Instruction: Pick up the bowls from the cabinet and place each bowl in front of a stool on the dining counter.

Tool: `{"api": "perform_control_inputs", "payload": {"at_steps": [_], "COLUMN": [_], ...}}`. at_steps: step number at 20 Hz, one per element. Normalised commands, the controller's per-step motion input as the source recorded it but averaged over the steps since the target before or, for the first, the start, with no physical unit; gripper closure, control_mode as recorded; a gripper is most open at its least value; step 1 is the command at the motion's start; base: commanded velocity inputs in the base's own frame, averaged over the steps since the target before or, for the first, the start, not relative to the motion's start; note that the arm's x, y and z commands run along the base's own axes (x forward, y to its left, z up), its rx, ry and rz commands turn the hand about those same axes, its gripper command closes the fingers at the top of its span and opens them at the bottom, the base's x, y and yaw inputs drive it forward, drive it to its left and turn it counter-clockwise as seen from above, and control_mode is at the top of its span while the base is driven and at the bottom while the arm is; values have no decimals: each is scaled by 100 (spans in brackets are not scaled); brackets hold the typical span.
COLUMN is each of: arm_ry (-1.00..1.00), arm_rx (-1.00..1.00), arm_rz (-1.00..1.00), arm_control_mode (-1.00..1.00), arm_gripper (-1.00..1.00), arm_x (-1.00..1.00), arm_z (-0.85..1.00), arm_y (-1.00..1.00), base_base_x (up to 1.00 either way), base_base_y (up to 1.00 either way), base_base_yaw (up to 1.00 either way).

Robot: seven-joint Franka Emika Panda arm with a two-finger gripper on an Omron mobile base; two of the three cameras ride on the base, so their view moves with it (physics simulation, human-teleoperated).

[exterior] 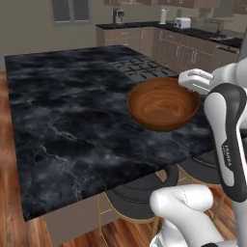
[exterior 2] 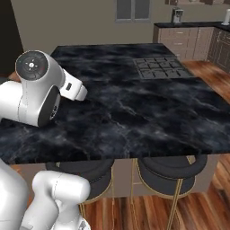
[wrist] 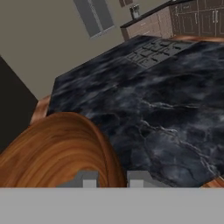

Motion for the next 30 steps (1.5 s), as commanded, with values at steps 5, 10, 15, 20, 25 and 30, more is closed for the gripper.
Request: {"api": "perform_control_inputs", "payload": {"at_steps": [5, 10, 15, 20, 25, 30], "arm_ry": [0, 0, 0, 0, 0, 0], "arm_rx": [0, 0, 0, 0, 0, 0], "arm_rz": [0, 0, 0, 0, 0, 0], "arm_control_mode": [100, 100, 100, 100, 100, 100], "arm_gripper": [100, 100, 100, 100, 100, 100], "arm_x": [0, 0, 0, 0, 0, 0], "arm_z": [0, 0, 0, 0, 0, 0], "arm_y": [0, 0, 0, 0, 0, 0], "base_base_x": [70, 79, 69, 78, 79, 55], "base_base_y": [0, 0, 0, 0, 0, 0], "base_base_yaw": [23, 36, 33, 35, 33, 13]}}
